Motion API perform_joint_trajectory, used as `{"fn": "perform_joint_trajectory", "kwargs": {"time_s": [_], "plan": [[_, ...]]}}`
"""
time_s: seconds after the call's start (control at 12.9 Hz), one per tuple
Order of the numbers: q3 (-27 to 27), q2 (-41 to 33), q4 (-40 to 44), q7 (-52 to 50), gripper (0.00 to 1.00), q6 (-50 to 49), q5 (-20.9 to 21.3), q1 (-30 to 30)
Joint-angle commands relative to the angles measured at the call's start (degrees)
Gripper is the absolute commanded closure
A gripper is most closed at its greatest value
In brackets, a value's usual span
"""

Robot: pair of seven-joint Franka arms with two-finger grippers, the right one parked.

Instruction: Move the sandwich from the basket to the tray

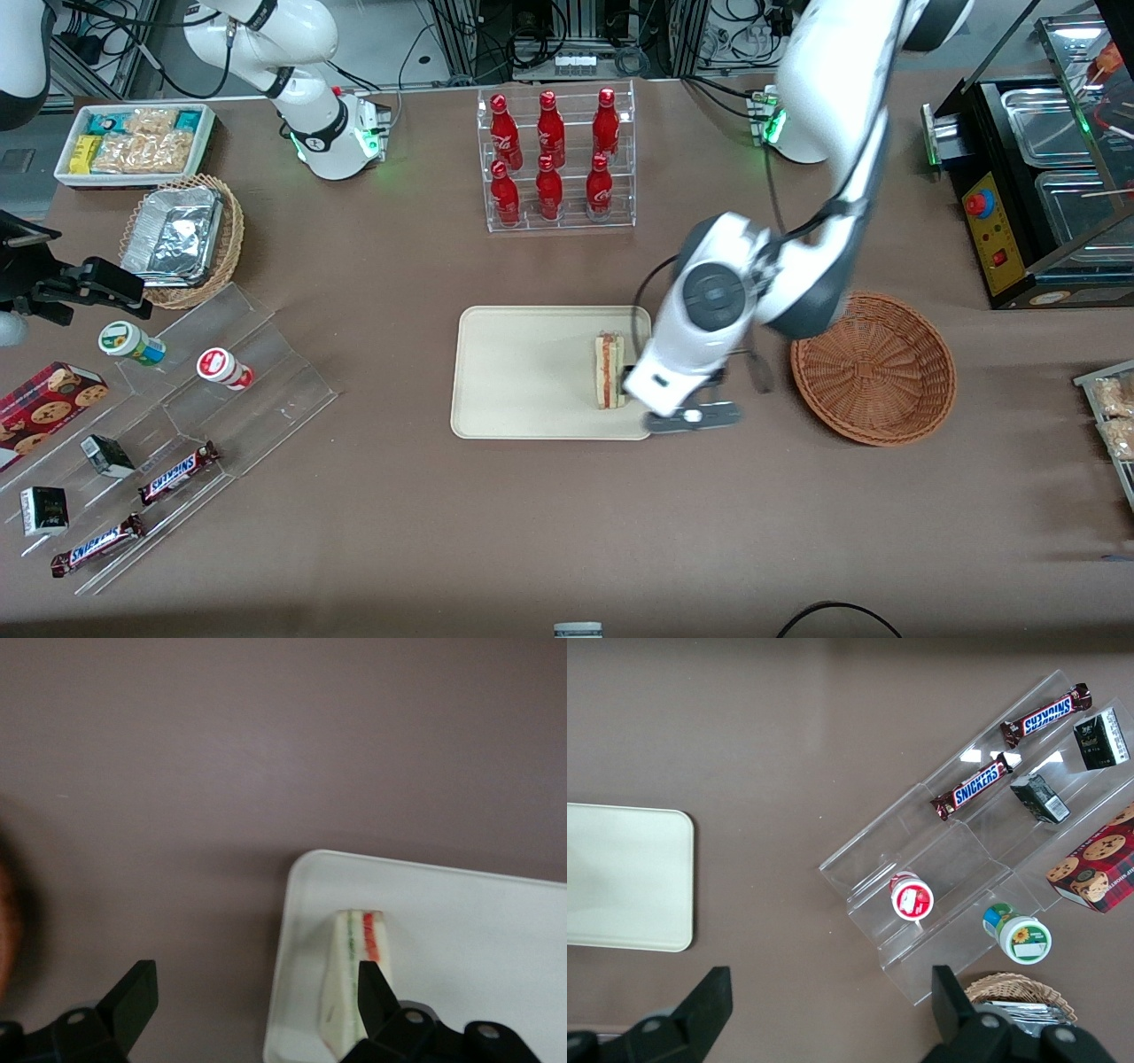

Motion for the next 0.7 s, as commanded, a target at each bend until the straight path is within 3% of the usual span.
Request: {"fn": "perform_joint_trajectory", "kwargs": {"time_s": [0.0, 0.31, 0.54, 0.62], "plan": [[4.23, -7.52, -5.39, -0.55, 0.0, -3.81, -0.6, -0.12], [11.18, -17.29, -14.62, 4.88, 0.0, -4.69, -0.51, -0.03], [14.0, -20.46, -14.38, 13.39, 0.0, -9.87, -0.07, 1.36], [10.35, -21.69, -14.29, 15.95, 0.0, -11.36, -0.51, 9.47]]}}
